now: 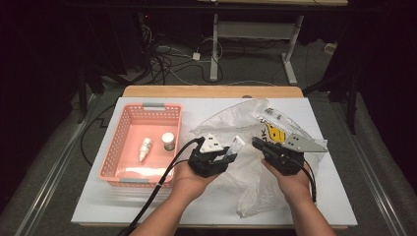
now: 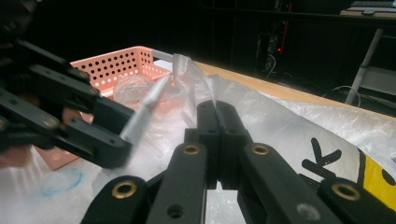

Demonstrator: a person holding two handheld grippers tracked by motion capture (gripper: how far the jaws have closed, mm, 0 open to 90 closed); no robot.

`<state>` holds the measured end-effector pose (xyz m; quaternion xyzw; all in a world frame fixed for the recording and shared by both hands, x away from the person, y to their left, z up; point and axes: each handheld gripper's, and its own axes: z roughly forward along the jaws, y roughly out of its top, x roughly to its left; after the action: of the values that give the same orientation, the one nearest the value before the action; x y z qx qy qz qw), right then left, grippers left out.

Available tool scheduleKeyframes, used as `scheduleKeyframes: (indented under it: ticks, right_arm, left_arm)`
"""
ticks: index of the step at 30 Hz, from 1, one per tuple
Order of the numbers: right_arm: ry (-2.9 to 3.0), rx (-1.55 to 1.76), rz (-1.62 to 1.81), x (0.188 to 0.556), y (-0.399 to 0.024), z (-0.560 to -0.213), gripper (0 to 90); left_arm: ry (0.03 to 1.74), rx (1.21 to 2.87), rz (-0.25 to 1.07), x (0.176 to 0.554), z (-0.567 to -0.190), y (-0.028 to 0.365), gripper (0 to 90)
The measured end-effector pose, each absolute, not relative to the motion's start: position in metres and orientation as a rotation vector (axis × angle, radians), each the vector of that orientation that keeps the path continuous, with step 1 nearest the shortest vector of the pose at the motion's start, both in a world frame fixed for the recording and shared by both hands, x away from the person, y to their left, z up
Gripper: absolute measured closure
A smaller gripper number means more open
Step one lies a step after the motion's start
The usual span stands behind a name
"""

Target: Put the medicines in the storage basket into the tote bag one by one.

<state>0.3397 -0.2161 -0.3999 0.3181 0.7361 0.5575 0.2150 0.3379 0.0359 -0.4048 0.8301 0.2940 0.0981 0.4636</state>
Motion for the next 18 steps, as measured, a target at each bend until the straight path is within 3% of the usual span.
scheduleKeyframes:
  ticks: [18]
  right_arm:
    - [1.996,0.854,1.587,0.341,-0.224,-0.388,90.0]
  left_arm:
    - [0.823,2.042,0.231,0.379,-0.448,0.005,64.6]
